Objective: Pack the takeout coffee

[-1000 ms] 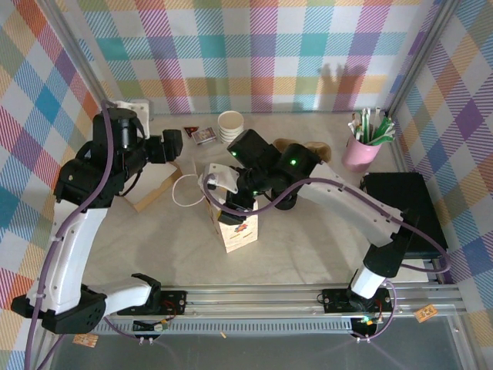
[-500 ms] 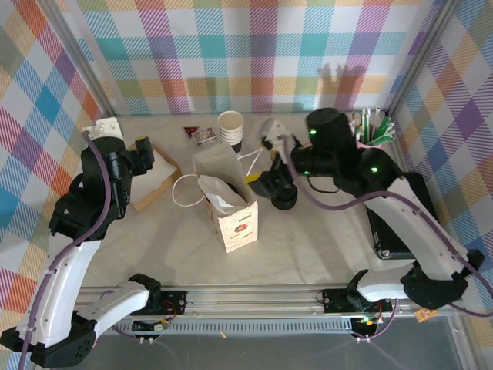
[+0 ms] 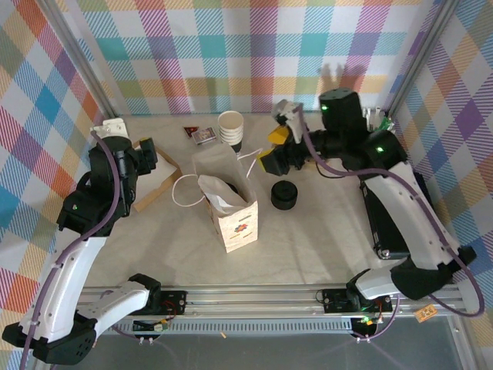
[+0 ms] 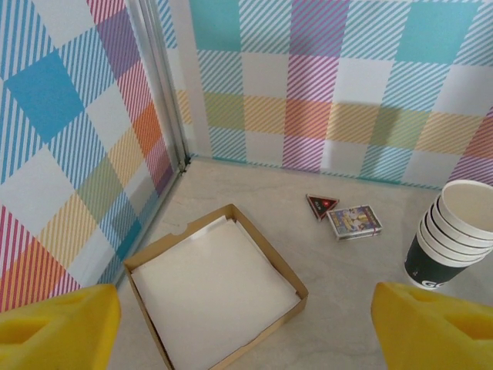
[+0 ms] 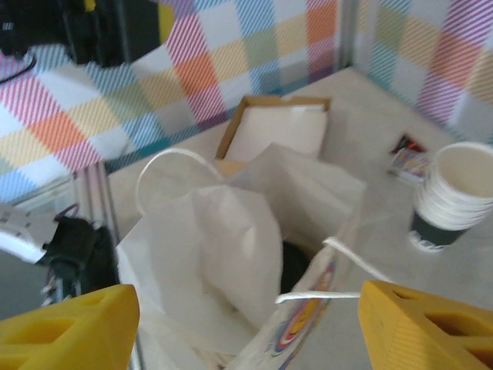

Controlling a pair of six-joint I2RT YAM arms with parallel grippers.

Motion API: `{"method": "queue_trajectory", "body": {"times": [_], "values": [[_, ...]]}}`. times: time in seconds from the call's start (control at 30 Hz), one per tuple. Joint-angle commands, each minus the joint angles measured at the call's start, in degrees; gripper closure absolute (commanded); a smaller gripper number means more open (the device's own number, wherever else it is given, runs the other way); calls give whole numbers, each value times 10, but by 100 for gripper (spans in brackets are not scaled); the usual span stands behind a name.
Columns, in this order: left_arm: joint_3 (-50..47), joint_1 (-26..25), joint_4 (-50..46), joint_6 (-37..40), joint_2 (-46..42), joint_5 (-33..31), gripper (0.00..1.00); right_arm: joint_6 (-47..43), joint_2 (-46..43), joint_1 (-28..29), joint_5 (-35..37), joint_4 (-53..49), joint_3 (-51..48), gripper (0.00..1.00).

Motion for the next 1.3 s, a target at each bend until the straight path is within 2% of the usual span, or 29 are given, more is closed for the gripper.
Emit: {"method": "queue_trajectory", "body": {"times": [0.0,0.1,0.23,0.4,0.47,0.63,0.73,0.87,1.0,1.13,1.27], "values": [[-4,6,-2,-6,-1,-3,16,-25,12,18,-12,-78,5,24],[-34,11,-16,-26,-10,-59,14,3,-21,13,47,-15,-55,22],[-114,45,7,-37,-51,-110,13,86,-80,-51,130,84,-146,20],[-209,118,69,-49,-89,-113,13,148,-88,-150,244,105,-209,18],[-238,142,91,-55,-88,-97,13,182,-94,-195,253,133,-250,19],[-305,168,148,-74,-58,-91,14,213,-134,-256,353,251,-412,19],[-354,172,209,-75,-44,-84,13,205,-143,-281,407,322,-505,16],[-425,173,324,-55,-33,-55,13,170,-140,-306,420,433,-617,12],[-503,175,447,-37,-24,-2,11,113,-123,-309,410,618,-728,7],[-577,176,574,-25,0,72,11,77,-71,-314,365,726,-765,5],[-635,176,684,-18,33,107,9,62,-19,-319,316,816,-788,5]]}}
